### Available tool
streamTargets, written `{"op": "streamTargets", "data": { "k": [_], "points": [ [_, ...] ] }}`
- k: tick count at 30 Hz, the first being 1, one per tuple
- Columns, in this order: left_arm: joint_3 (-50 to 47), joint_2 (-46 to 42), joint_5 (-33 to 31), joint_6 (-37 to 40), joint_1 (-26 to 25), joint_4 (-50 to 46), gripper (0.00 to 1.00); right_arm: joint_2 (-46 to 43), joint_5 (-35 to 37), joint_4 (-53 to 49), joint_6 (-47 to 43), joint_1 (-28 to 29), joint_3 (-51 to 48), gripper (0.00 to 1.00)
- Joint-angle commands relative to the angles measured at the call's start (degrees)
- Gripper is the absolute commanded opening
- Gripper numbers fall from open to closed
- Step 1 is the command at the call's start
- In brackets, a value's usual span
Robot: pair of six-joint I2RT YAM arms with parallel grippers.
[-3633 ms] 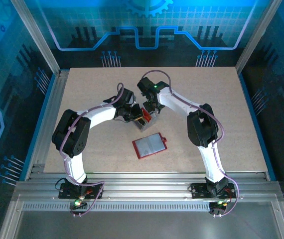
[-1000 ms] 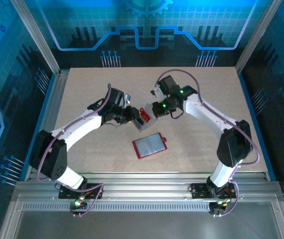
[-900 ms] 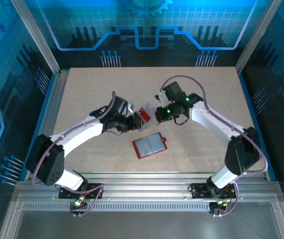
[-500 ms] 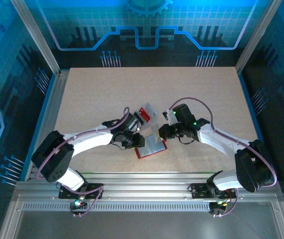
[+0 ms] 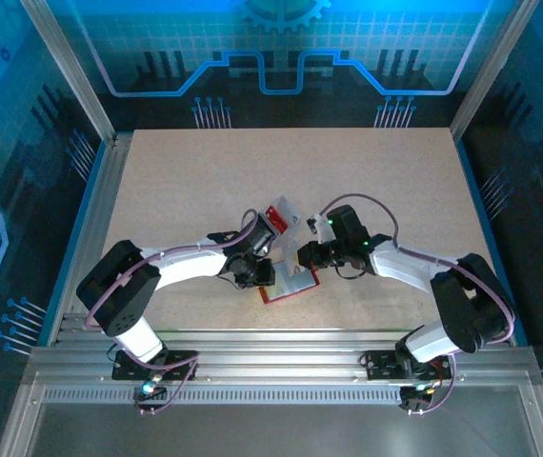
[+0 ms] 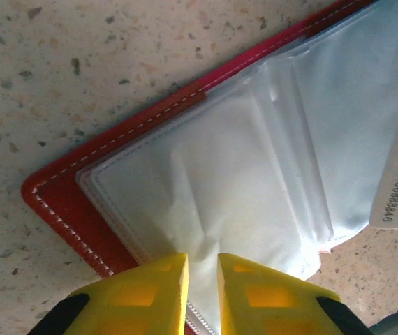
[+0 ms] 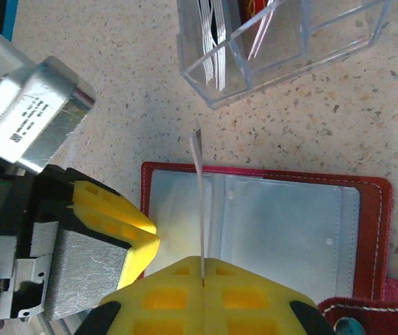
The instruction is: Put the credit cards into the card holder
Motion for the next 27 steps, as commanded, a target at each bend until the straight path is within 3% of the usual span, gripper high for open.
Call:
{"op": "streamTargets", "data": {
  "k": [1, 27],
  "points": [
    [-1.34, -0.81, -1.94, 0.08, -0.47, -2.29, 0.19, 2.05, -2.0, 3.17, 0.53, 0.54, -0.58, 0.0],
    [-3.49, -1.09, -2.53, -0.44, -0.43, -1.82, 0.19, 6.94, -4.49, 3.78, 1.38, 2.07, 1.95, 0.0]
  ]
}}
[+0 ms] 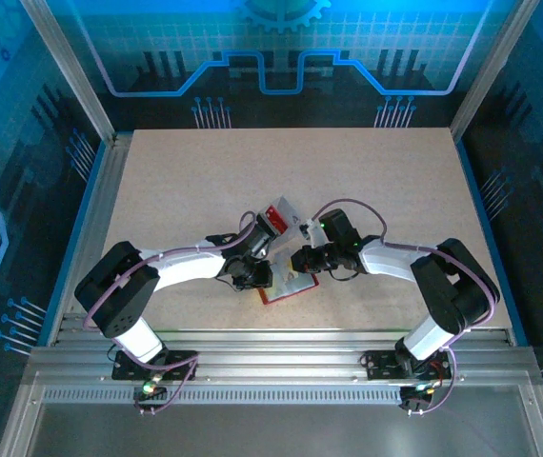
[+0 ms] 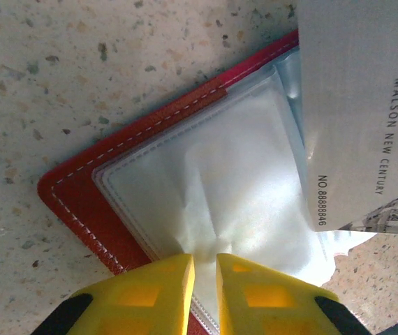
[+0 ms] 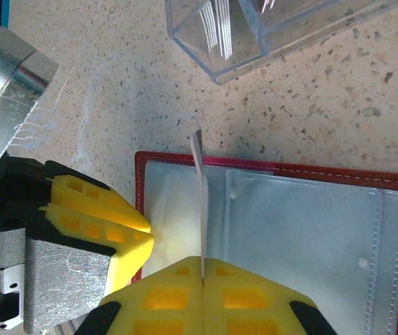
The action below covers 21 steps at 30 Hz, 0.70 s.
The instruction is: Put the credit cards into the card holder
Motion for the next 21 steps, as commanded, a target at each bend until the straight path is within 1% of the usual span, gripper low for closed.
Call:
{"op": "streamTargets", "data": {
  "k": [1, 7, 13, 21],
  "points": [
    [-1.87, -0.37, -1.92, -0.48, -0.47, -2.33, 0.19, 0.76, -0.51, -0.52, -0.12, 0.97, 1.67, 0.0],
    [-1.75, -0.59, -2.06, -0.37, -0.45, -2.45, 0.19, 2.98, -0.4, -0.52, -0.04, 1.86, 2.16, 0.0],
    [-1.43, -0.31, -2.03, -0.27, -0.37, -2.42, 0.19, 3.35, -0.5, -0.86, 0.23, 2.0, 1.91, 0.0],
    [-1.56, -0.2, -2.23, -0.26, -0.44, -2.35, 0.19, 2.4, 0.55, -5.25, 0.81, 1.92, 1.51, 0.0]
  ]
}}
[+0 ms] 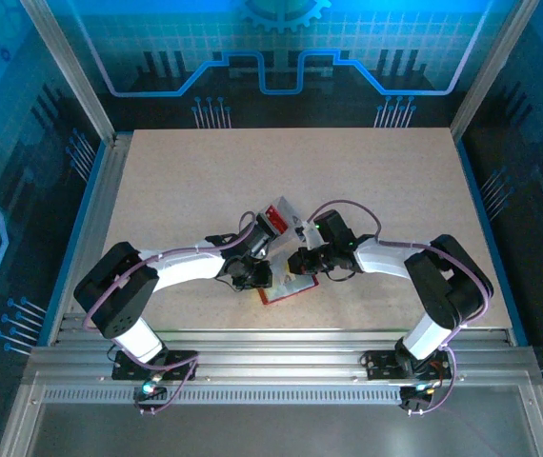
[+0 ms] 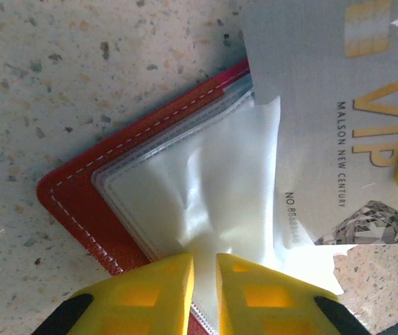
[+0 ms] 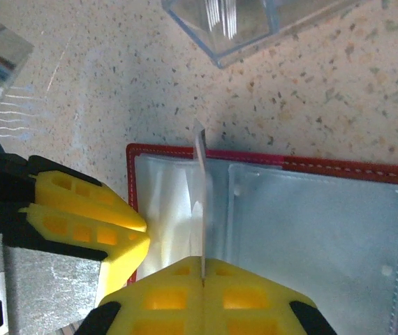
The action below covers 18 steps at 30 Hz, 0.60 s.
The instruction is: Put the credit cards into the card holder
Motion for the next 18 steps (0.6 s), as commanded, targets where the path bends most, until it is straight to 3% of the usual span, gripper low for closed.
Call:
{"op": "streamTargets", "data": {
  "k": [1, 18],
  "points": [
    [-1.53, -0.02, -2.01, -0.26, -0.41, -2.34, 0.19, -0.15, 0.59, -3.97, 0.78, 0.58, -0.06, 0.0],
    [-1.75, 0.24, -2.07, -0.4, -0.34, -2.33, 0.18, -2.19, 2.3, -5.11, 2.31, 0.43, -3.78, 0.0]
  ]
}}
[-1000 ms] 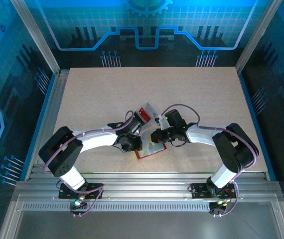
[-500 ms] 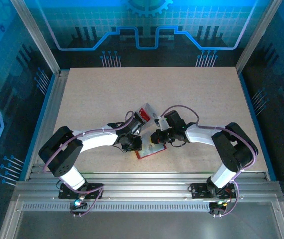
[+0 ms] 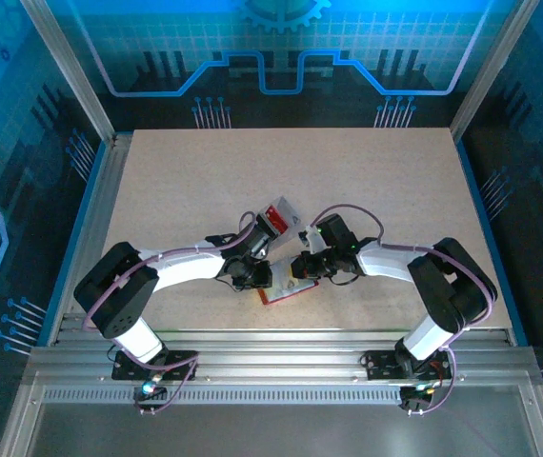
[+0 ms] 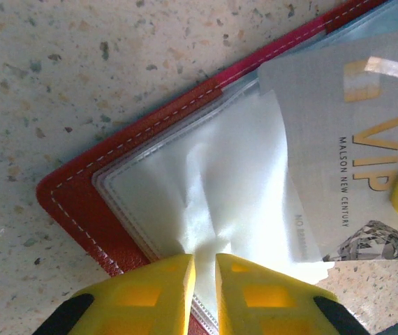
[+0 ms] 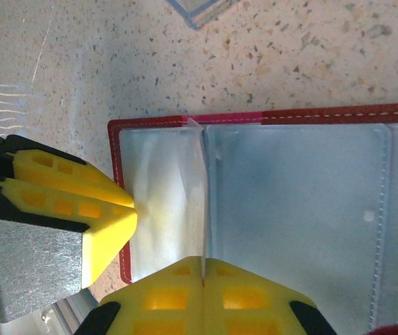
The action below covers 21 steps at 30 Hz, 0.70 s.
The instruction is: Put the credit cards into the card holder
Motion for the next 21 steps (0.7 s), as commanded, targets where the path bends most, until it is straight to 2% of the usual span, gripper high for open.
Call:
{"op": "streamTargets", "data": {
  "k": [1, 17, 21],
  "points": [
    [-1.78, 0.16, -2.08, -0.35, -0.35, -2.28, 0.18, -0.74, 1.98, -3.51, 0.59, 0.43, -1.98, 0.0],
    [-1.94, 0.09, -2.09, -0.45, -0.27, -2.16, 0.18, 3.3, -3.36, -2.77, -0.57, 1.65, 0.08, 0.0],
    [-1.82, -0.54, -2.11, -0.5, -0.28, -2.51, 0.18, 4.84, -2.76, -4.47, -1.45, 1.75, 1.33, 0.0]
  ]
}}
